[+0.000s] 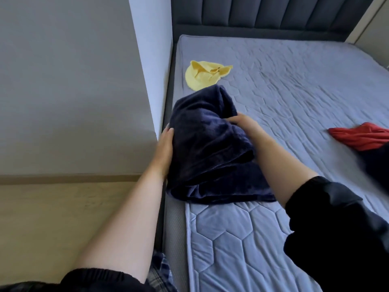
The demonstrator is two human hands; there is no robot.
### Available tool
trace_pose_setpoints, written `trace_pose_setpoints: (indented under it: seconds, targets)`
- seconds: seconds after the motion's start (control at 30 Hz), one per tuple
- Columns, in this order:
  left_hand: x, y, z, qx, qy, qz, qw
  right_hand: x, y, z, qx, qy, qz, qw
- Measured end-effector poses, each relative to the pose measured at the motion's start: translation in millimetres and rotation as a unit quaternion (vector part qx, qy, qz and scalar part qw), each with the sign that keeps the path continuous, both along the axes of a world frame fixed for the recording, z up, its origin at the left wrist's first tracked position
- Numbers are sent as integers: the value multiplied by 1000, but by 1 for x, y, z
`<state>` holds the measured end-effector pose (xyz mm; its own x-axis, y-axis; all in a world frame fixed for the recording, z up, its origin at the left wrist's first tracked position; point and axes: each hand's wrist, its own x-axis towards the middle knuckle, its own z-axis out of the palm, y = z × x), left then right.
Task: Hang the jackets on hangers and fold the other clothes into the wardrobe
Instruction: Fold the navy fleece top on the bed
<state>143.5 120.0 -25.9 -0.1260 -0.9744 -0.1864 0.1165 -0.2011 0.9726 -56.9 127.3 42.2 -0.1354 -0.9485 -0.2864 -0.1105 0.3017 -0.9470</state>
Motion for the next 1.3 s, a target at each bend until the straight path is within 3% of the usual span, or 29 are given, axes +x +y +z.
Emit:
trace_pose_setpoints:
  seconds: [0.07, 0.13, 0.23, 0.3, 0.5, 0.6, 0.67, 0.77, 0.87, 0.93, 1.03, 1.13, 1.3]
  targets:
    - [-13, 3, -10, -94, -142, -30, 985, -37, -5, -5, 28, 81, -35, 996]
    - [-29, 10, -14, -178, -281, -73, 940, -65, 4, -7, 41, 110, -98, 988]
    - [-50, 26, -19, -303, -502, -118, 801, -94, 15, -28, 90, 194, -118, 970]
    - [-66, 35, -16, -373, -533, -140, 746, -99, 19, -46, 136, 293, -77, 943]
    - [-85, 32, -28, -309, -602, -224, 701, -101, 23, -73, 206, 425, -1, 881]
    - [-87, 24, -33, -287, -620, -244, 689, -106, 6, -65, 102, 455, -110, 878]
    - [-93, 20, -33, -279, -622, -255, 686, -96, -7, -49, -25, 405, -158, 900]
    - [-100, 17, -35, -291, -615, -263, 684, -74, -23, -43, -114, 301, -105, 941]
    - [-98, 17, -42, -294, -624, -260, 676, -68, -18, -91, 6, 396, 41, 917]
    - [-97, 20, -48, -308, -616, -262, 676, -74, -9, -121, 61, 401, 52, 913]
    - [-101, 20, -52, -292, -570, -235, 731, -83, -9, -135, 71, 385, 19, 920]
    - [-103, 15, -52, -218, -536, -193, 792, -90, -11, -138, 93, 376, -13, 922]
    - [-96, 16, -58, -208, -584, -201, 759, -85, -5, -131, 69, 438, -62, 894]
